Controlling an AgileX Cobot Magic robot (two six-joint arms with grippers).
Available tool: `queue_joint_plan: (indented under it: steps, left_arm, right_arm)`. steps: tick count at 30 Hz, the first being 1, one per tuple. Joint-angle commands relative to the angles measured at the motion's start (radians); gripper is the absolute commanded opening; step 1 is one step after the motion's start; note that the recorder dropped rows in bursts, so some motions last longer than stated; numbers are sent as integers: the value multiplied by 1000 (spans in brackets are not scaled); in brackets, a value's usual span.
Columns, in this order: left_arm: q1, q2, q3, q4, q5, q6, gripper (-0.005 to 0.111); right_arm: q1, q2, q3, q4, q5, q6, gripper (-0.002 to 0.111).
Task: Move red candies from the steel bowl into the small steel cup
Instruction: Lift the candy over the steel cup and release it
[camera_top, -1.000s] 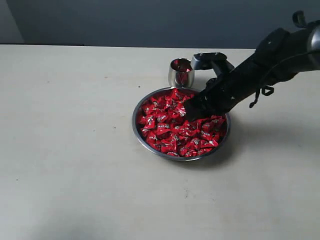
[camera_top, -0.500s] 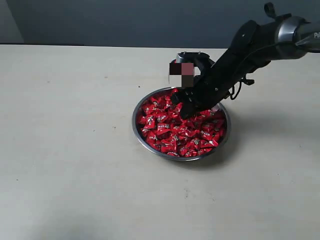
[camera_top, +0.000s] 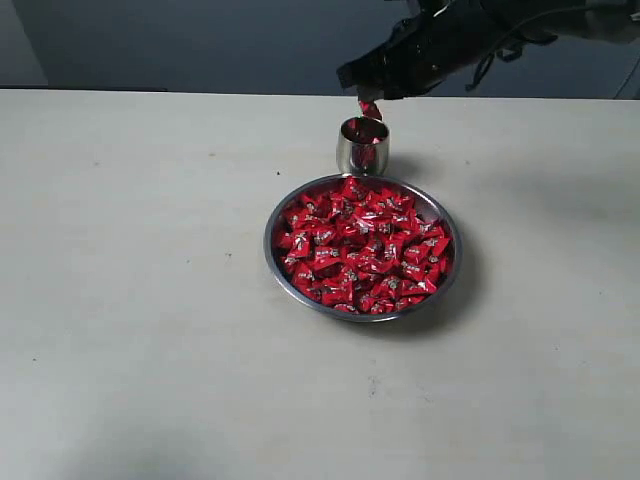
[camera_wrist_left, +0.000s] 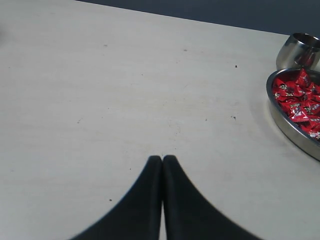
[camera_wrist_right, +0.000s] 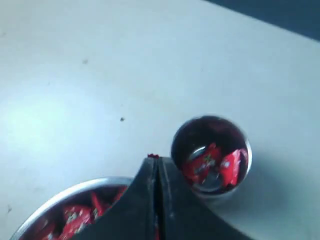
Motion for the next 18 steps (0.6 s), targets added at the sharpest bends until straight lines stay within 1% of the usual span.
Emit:
queue_joint_plan:
  steps: [1,6,9,10,12,14,16,17,18]
  left_arm:
    - [3,-4,0,0,-5,-2,0]
    - [3,-4,0,0,-5,-2,0]
    - [3,-4,0,0,-5,-2,0]
    - [3,-4,0,0,-5,-2,0]
    - [3,-4,0,0,-5,-2,0]
    - [3,-4,0,0,-5,-2,0]
    - [3,-4,0,0,-5,-2,0]
    - [3,-4,0,0,-5,-2,0]
    - [3,-4,0,0,-5,-2,0]
  right_arm:
    - [-26,104,-123,-12,-10,19,-1]
    - [-26,208,-217,-14,14,21,-1]
    - [-26,247,-235,-14,20,21,-1]
    - [-26,252,-241,-14,23,21,2]
    - [-26,252,-241,-1,27,21,13]
    - [-26,245,-241,10,30,21,30]
    - [-26,229,-241,-4,50,29,43]
    - [-26,215,-241,-22,67,54,47]
    - [-26,202,-241,-42,83,82,46]
